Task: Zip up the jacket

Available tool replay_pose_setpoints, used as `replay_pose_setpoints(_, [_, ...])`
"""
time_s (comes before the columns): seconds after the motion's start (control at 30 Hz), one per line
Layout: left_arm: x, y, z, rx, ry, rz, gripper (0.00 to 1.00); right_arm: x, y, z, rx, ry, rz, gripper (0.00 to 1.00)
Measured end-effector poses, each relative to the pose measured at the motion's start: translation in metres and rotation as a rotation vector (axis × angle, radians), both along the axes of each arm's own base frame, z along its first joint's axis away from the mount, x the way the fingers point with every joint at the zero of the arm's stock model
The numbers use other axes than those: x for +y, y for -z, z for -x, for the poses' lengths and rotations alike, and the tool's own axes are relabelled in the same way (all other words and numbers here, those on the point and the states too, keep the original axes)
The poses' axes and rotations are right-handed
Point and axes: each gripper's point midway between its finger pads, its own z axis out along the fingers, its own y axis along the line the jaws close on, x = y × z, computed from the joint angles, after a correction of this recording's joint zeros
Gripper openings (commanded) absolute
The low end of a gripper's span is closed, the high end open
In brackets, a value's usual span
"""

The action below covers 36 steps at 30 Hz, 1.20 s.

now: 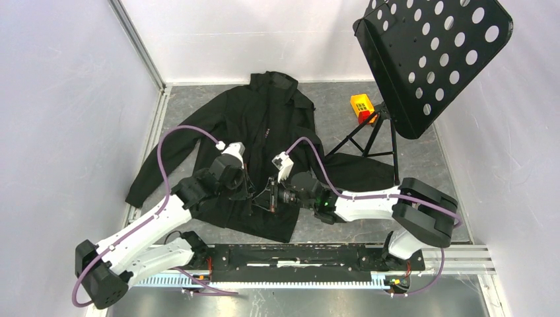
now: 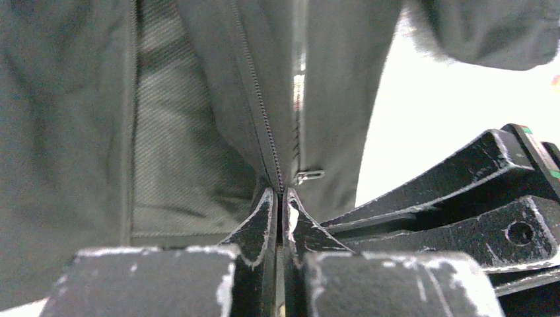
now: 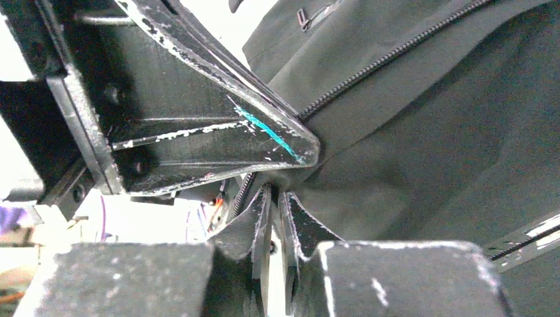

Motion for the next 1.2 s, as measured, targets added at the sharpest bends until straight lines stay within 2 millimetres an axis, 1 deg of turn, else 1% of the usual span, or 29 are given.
replay_pose_setpoints(0.13, [-0.015,-0.011,0.0,-0.09,0.06,0.128,0.02,-0.008,-0.009,0.004,-0.047,-0.064,-0.028,0.24])
replay_pose_setpoints(0.2, [-0.026,-0.018,0.001,-0.147,0.104,0.212,0.02,-0.015,-0.009,0.008,-0.068,-0.103,-0.055,0.3])
replay_pose_setpoints(0.33, [-0.041,-0.032,0.002,-0.218,0.163,0.326,0.02,-0.024,-0.009,0.009,-0.094,-0.141,-0.081,0.4])
replay_pose_setpoints(0.43, [-0.051,-0.041,0.001,-0.252,0.195,0.383,0.02,-0.031,-0.017,0.013,-0.125,-0.145,-0.118,0.4])
replay_pose_setpoints(0.6, [-0.062,-0.047,0.002,-0.272,0.222,0.468,0.02,-0.05,-0.032,0.013,-0.177,-0.1,-0.208,0.31])
replay_pose_setpoints(0.7, [-0.067,-0.047,0.005,-0.258,0.22,0.52,0.02,-0.057,-0.035,0.011,-0.189,-0.077,-0.244,0.3])
replay_pose_setpoints(0.77, [-0.069,-0.048,0.006,-0.251,0.215,0.545,0.02,-0.059,-0.04,0.01,-0.203,-0.072,-0.27,0.25])
replay_pose_setpoints(0.8, [-0.07,-0.05,0.006,-0.248,0.212,0.559,0.02,-0.06,-0.042,0.011,-0.211,-0.072,-0.28,0.25])
replay_pose_setpoints(1.03, [-0.076,-0.06,0.007,-0.246,0.198,0.646,0.02,-0.061,-0.055,0.01,-0.238,-0.065,-0.331,0.42])
replay_pose_setpoints(1.2, [-0.08,-0.068,0.01,-0.236,0.2,0.711,0.02,-0.062,-0.054,0.011,-0.244,-0.066,-0.338,0.43])
